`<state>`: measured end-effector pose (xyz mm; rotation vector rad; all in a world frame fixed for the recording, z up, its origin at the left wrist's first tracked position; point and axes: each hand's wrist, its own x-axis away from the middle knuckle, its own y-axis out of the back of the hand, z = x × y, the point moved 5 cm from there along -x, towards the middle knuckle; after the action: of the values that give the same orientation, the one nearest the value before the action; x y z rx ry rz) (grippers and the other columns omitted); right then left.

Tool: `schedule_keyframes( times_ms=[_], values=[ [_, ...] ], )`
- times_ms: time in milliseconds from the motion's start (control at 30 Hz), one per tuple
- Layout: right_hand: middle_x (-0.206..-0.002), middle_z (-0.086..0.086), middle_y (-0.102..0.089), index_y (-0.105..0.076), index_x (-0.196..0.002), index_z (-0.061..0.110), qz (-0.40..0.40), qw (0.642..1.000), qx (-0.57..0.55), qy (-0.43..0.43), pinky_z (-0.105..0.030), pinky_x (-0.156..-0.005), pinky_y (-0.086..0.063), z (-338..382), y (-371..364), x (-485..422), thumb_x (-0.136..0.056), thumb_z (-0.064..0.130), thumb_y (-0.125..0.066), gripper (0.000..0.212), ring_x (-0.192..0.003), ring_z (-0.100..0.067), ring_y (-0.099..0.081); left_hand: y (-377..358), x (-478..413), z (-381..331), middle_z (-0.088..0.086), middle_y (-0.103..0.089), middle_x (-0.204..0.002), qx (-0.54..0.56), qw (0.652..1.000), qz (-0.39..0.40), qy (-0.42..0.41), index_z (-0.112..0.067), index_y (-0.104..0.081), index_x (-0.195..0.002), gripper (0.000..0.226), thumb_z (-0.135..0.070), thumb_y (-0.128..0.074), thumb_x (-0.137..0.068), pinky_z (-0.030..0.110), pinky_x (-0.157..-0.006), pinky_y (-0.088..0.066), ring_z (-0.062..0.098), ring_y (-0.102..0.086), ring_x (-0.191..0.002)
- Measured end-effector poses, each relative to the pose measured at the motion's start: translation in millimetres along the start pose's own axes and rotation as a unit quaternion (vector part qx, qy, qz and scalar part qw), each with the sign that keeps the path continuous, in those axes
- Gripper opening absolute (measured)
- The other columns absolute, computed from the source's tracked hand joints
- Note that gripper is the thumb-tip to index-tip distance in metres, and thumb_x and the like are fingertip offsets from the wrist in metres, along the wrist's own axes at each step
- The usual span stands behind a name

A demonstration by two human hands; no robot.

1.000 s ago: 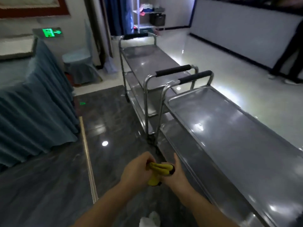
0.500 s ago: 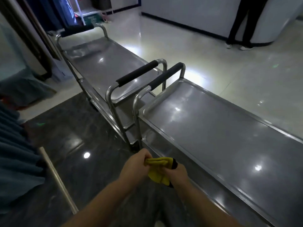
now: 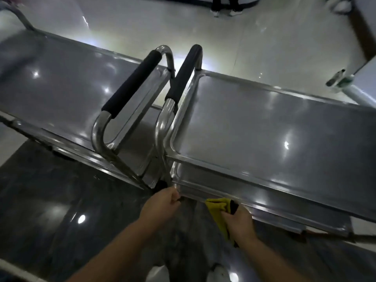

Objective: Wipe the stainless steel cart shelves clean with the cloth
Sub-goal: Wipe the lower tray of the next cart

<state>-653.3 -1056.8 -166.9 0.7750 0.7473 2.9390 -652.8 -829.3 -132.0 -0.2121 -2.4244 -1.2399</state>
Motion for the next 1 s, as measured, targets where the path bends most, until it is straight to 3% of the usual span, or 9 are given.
schedule_keyframes(
  times_ms=[133,233,367,467,533,733,833,933,1000],
  values=[
    [-0.067,0.023,-0.066,-0.064,-0.072,0.035,-0.020,0.994,0.093,0.060,-0.015,-0.059,-0.043,-7,-51,-48,-0.080,0.025,-0.067,0.014,-0.077,-0.002,-0.066,-18,-34,56,-0.007,-0.061,-0.097,-0.010,1.000,0.010,0.003,-0.022,-0.060,-0.099,0.012,-0.027,-0.053,-0.090,0.025,-0.073,-0.042,0.011,-0.057,-0.088],
    [-0.101,-0.006,-0.071,-0.066,-0.111,0.018,-0.067,0.957,0.258,0.111,-0.026,-0.067,-0.039,-16,-87,-99,-0.087,0.029,-0.064,0.027,-0.097,-0.027,-0.065,-45,-63,90,-0.009,-0.060,-0.095,-0.026,1.000,0.002,-0.001,-0.024,-0.060,-0.096,0.011,-0.027,-0.050,-0.091,0.025,-0.070,-0.041,0.010,-0.056,-0.085],
    [-0.058,-0.010,-0.062,-0.067,-0.074,0.006,-0.108,0.879,0.368,0.284,-0.020,-0.042,-0.033,-21,-145,-154,-0.045,0.014,-0.091,0.038,-0.046,-0.025,-0.060,-92,-100,126,-0.005,-0.062,-0.106,-0.014,0.999,-0.028,-0.024,-0.022,-0.063,-0.105,0.018,-0.026,-0.053,-0.091,0.027,-0.081,-0.045,0.012,-0.058,-0.095],
    [-0.051,-0.004,-0.057,-0.063,-0.058,0.010,-0.125,0.826,0.434,0.337,-0.018,-0.038,-0.035,-41,-192,-179,-0.034,0.019,-0.088,0.036,-0.040,-0.021,-0.055,-127,-124,150,-0.006,-0.062,-0.109,-0.009,0.996,-0.076,-0.040,-0.025,-0.064,-0.109,0.022,-0.025,-0.054,-0.090,0.025,-0.084,-0.043,0.014,-0.058,-0.102],
    [-0.059,-0.006,-0.060,-0.063,-0.061,0.009,-0.141,0.796,0.443,0.387,-0.024,-0.050,-0.045,-58,-219,-186,-0.059,0.020,-0.064,0.011,-0.049,-0.024,-0.060,-145,-139,164,-0.008,-0.063,-0.106,-0.008,0.992,-0.110,-0.053,-0.028,-0.064,-0.106,0.021,-0.024,-0.055,-0.088,0.026,-0.084,-0.045,0.013,-0.059,-0.101],
    [-0.126,-0.011,-0.062,-0.056,-0.128,0.017,-0.080,0.777,0.453,0.429,-0.038,-0.097,-0.042,-115,-244,-196,-0.070,0.063,-0.057,0.074,-0.116,-0.026,-0.059,-177,-178,191,-0.008,-0.066,-0.094,-0.018,0.964,-0.222,-0.145,-0.026,-0.067,-0.099,0.021,-0.022,-0.052,-0.084,0.027,-0.070,-0.049,0.013,-0.061,-0.085],
    [-0.137,-0.006,-0.054,-0.052,-0.135,0.028,-0.045,0.770,0.465,0.433,-0.050,-0.105,-0.033,-109,-240,-204,-0.086,0.068,-0.028,0.068,-0.128,-0.027,-0.049,-178,-189,190,-0.009,-0.065,-0.094,0.029,0.934,-0.284,-0.213,-0.021,-0.068,-0.098,0.027,-0.026,-0.045,-0.083,0.012,-0.069,-0.040,0.007,-0.057,-0.083],
    [-0.153,0.000,-0.032,-0.043,-0.140,0.038,0.007,0.791,0.469,0.393,-0.047,-0.116,-0.012,-91,-238,-235,-0.084,0.066,-0.005,0.073,-0.141,-0.024,-0.024,-185,-197,184,-0.004,-0.065,-0.095,-0.021,0.903,-0.306,-0.300,-0.017,-0.067,-0.101,0.032,-0.026,-0.041,-0.084,0.020,-0.074,-0.041,0.009,-0.055,-0.086],
    [-0.153,0.000,-0.028,-0.042,-0.140,0.040,0.007,0.815,0.442,0.374,-0.044,-0.115,-0.018,-80,-238,-268,-0.089,0.062,-0.009,0.064,-0.139,-0.024,-0.026,-192,-203,182,-0.002,-0.066,-0.096,-0.085,0.879,-0.314,-0.349,-0.016,-0.066,-0.103,0.031,-0.023,-0.043,-0.084,0.021,-0.077,-0.041,0.009,-0.056,-0.086]
  ],
)
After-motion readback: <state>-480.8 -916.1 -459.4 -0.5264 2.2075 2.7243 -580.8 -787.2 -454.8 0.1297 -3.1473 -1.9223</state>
